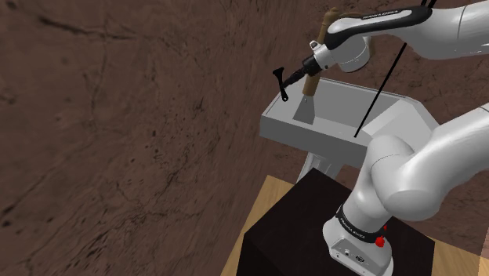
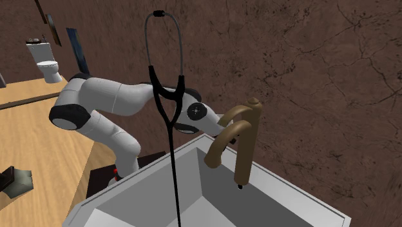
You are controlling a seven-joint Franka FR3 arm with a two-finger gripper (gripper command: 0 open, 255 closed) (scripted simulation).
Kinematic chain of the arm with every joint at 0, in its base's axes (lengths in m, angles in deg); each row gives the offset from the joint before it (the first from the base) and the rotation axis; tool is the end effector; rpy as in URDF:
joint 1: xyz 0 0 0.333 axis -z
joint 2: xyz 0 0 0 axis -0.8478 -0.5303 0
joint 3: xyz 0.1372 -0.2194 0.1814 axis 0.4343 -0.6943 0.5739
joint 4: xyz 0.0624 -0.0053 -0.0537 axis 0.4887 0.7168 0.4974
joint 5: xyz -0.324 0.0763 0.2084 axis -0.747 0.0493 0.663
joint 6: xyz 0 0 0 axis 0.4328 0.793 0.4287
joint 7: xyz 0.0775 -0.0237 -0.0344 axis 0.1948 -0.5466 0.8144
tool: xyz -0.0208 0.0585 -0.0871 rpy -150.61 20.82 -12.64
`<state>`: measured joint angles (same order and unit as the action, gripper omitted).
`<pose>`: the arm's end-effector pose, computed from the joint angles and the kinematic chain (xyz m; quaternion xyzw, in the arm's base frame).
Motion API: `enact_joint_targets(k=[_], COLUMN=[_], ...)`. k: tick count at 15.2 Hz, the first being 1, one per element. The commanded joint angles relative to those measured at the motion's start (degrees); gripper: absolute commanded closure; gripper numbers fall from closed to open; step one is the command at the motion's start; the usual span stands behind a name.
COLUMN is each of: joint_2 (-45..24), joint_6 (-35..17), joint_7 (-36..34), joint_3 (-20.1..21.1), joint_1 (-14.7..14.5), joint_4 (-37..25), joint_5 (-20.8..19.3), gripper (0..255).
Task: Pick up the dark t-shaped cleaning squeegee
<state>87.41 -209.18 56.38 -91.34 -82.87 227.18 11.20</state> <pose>0.3981 -0.2531 0.4712 -0.9147 -0.1560 -0.3493 0.1305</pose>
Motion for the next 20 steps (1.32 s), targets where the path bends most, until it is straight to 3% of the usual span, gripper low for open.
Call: enact_joint_targets(k=[1, 9, 10, 20], joint_2=[-0.30, -1.11, -1.15, -0.99], joint_6=[-1.27, -5.28, -5.36, -4.67], joint_7=[3.54, 7.51, 7.60, 6.89], joint_3=[-3.89, -8.40, -8.53, -7.65], joint_1=[-3.43, -7.07, -7.20, -6.44], joint_4=[-0.65, 1.86, 1.88, 1.51], joint_5=[2.29, 4.27, 4.33, 3.95], gripper=[0, 0, 255, 255])
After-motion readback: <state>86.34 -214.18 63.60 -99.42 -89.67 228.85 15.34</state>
